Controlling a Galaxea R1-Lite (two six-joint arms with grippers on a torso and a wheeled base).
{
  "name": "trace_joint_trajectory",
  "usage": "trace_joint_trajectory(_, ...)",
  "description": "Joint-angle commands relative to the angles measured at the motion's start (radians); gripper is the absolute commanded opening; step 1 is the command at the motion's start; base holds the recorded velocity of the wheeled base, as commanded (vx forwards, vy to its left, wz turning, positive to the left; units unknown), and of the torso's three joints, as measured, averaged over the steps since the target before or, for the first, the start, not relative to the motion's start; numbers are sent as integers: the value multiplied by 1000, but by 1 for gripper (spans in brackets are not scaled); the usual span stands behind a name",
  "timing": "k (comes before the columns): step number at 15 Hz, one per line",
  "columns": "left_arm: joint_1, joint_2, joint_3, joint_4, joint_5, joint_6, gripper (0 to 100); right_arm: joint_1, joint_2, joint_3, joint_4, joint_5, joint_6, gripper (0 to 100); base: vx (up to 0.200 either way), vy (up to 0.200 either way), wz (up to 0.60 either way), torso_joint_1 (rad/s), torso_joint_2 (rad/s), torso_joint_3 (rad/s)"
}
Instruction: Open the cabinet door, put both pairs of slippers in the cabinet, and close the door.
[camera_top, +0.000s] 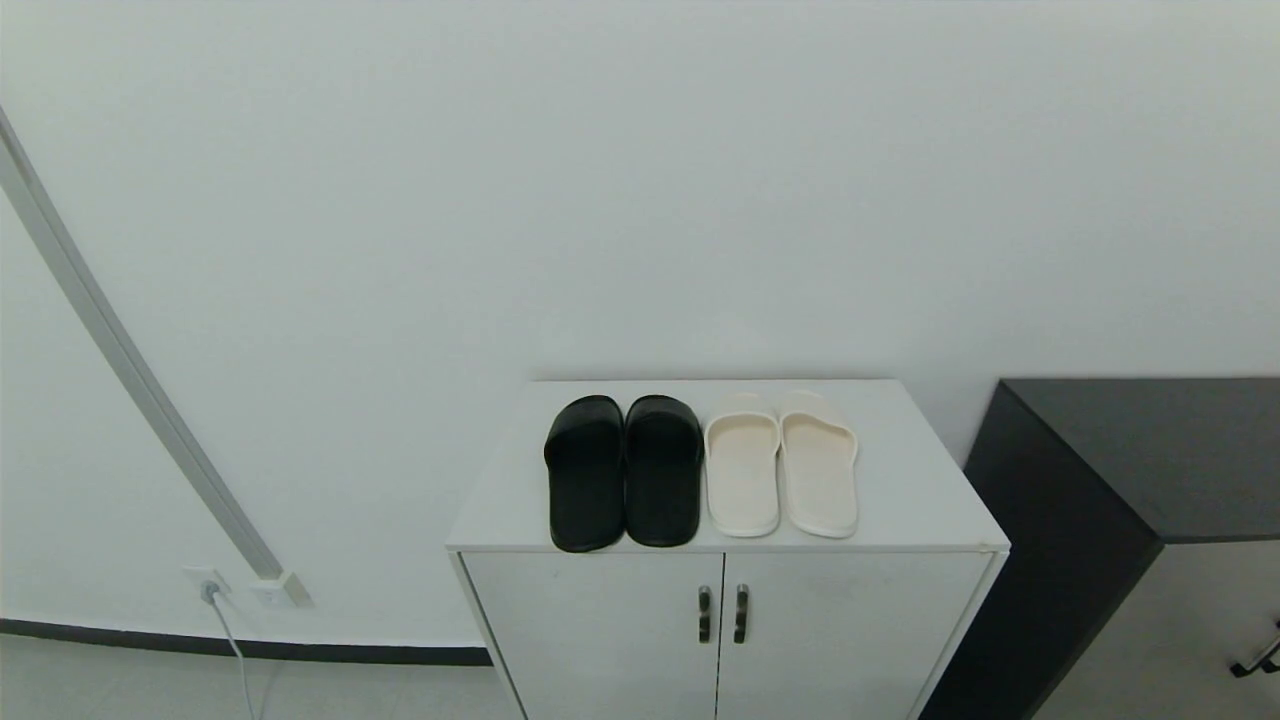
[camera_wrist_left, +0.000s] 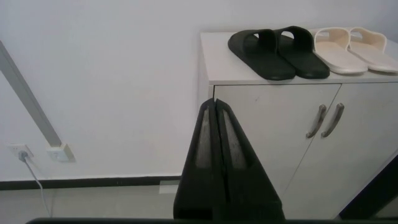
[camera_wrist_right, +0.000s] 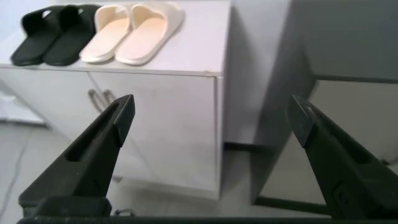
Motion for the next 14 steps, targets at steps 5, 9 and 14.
trace_joint_trajectory(5,0,0,1,0,0,0,0,549,687,-176,-311,-312,212,100,0,0,0,0,0,0)
trace_joint_trajectory(9,0,0,0,0,0,0,0,622,880,-320,-317,-387,248,100,0,0,0,0,0,0)
trace_joint_trajectory(14,0,0,1,0,0,0,0,673,1155,-557,-317,-513,296,100,0,0,0,0,0,0)
